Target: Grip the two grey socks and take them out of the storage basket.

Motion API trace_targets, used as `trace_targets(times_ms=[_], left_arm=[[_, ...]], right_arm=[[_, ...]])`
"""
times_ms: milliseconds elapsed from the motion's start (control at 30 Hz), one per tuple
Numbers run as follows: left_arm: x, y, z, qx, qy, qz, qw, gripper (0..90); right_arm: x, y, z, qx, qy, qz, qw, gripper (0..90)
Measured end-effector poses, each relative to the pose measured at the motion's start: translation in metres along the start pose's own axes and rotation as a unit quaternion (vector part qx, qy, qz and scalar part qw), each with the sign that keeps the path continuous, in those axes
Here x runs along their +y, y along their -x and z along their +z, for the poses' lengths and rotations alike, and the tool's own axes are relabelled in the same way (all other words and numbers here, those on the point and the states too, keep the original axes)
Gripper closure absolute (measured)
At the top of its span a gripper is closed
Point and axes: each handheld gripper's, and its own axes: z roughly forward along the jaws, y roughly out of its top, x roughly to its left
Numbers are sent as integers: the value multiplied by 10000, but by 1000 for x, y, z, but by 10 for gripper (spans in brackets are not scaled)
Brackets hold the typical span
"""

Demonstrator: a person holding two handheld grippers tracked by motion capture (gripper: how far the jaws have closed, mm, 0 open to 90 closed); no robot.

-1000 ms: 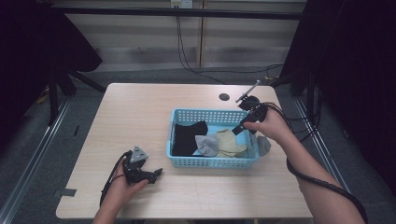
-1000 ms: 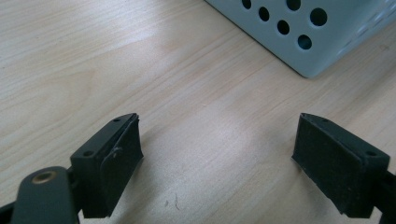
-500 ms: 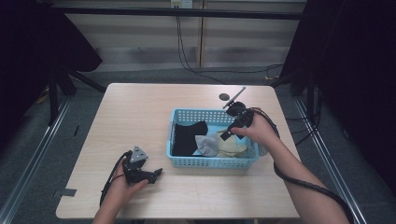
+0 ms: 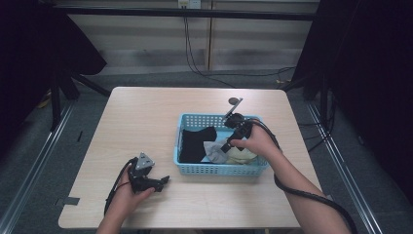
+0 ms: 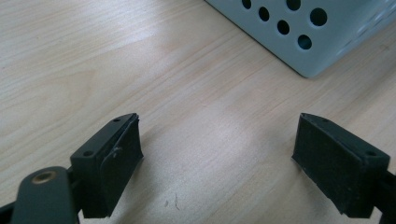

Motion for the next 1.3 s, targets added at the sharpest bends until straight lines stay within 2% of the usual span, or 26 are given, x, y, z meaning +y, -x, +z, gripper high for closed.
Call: trace_targets(times_ms=[100, 200, 233, 267, 367, 467, 533, 567, 767, 1167, 1300], left_arm=[[0, 0, 0, -4, -29, 39, 10000, 146], [0, -1, 0, -7, -32, 41, 10000, 146], [0, -1, 0, -7, -31, 41, 10000, 146], [0, -1, 0, -6, -31, 43, 10000, 146], [0, -1, 0, -8, -32, 41, 10000, 145], [0, -1, 0, -9, -32, 40, 10000, 145], [0, -1, 0, -8, -32, 42, 10000, 145], [0, -1, 0, -8, -31, 42, 10000, 145], [0, 0, 0, -7, -25, 31, 10000, 145], [0, 0, 0, -5, -3, 2, 10000, 145], [0, 0, 0, -4, -4, 4, 10000, 145]], right_arm=[[0, 0, 9, 22, -32, -50, 10000, 313], [1, 0, 15, 33, -71, 7, 10000, 340], [1, 1, 17, 2, -71, -70, 10000, 347], [1, 1, 19, 34, -75, -19, 10000, 361], [4, 1, 23, 43, -70, -81, 9999, 422], [7, 0, 25, 60, -26, -255, 9997, 551], [8, -1, 24, 132, -19, -233, 9996, 604], [8, -2, 24, 104, -15, -244, 9996, 658], [8, -2, 21, 173, -76, -361, 9992, 795], [7, 0, 2, 139, -201, -459, 9986, 835], [7, 1, -4, 159, -215, -399, 9988, 837]])
